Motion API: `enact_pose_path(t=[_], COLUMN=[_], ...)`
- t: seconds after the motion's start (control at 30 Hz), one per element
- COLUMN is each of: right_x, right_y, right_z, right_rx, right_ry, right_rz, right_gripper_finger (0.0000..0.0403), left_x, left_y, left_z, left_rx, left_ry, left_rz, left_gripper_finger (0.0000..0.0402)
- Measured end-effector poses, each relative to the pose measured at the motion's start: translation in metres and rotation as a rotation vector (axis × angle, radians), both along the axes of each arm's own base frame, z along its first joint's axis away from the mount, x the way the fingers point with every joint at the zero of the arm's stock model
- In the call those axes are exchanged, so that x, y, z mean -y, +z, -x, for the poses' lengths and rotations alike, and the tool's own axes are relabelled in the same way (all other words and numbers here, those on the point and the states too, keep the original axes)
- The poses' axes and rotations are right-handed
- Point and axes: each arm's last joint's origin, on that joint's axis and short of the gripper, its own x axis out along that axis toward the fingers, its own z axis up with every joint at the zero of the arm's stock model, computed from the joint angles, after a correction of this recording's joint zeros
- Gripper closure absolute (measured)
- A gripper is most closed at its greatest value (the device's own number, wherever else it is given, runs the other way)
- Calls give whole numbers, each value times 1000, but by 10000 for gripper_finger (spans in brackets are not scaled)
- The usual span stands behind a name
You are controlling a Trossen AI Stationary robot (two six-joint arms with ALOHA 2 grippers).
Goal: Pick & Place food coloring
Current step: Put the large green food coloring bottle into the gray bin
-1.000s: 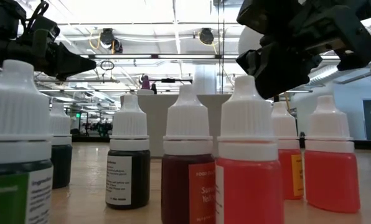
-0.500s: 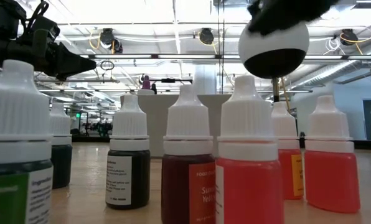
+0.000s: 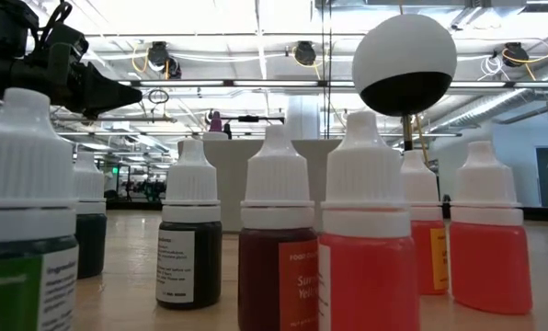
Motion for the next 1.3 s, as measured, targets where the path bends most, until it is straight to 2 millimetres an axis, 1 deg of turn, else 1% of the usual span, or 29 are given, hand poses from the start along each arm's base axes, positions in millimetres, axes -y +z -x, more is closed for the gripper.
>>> enact_pose_path(t=[0.1,0.2,0.27,0.4,0.5,0.6,0.73,0.87,0.97,1.07,1.17,1.3], right_x=[-4,-9,-14,-27,-35,-38,-39,-45,-51,-56,-61,-72], right_y=[-6,-18,-27,-44,-60,-72,-82,-88,-88,-90,-95,-99], right_z=[13,25,31,40,45,46,45,41,37,35,32,23], right_rx=[-17,-46,-34,39,109,170,198,208,249,285,298,282], right_ry=[30,67,104,181,242,224,201,198,209,228,232,209], right_rz=[-35,-57,-82,-163,-187,-200,-214,-217,-223,-217,-202,-161], right_gripper_finger=[403,403,403,403,403,397,368,318,279,248,227,211], left_x=[0,0,0,0,0,0,0,0,0,0,0,0], left_y=[0,0,0,0,-1,-3,-3,-3,-3,-3,-3,-4], left_z=[0,0,0,0,0,0,0,0,0,0,0,0], left_rx=[0,0,0,-2,-12,-25,-21,-19,-18,-10,-8,-15], left_ry=[0,0,0,0,0,0,-1,0,-1,-1,-1,-2], left_rz=[0,0,0,1,4,13,38,44,49,74,80,94], left_gripper_finger=[355,355,355,355,355,355,355,355,355,355,355,355])
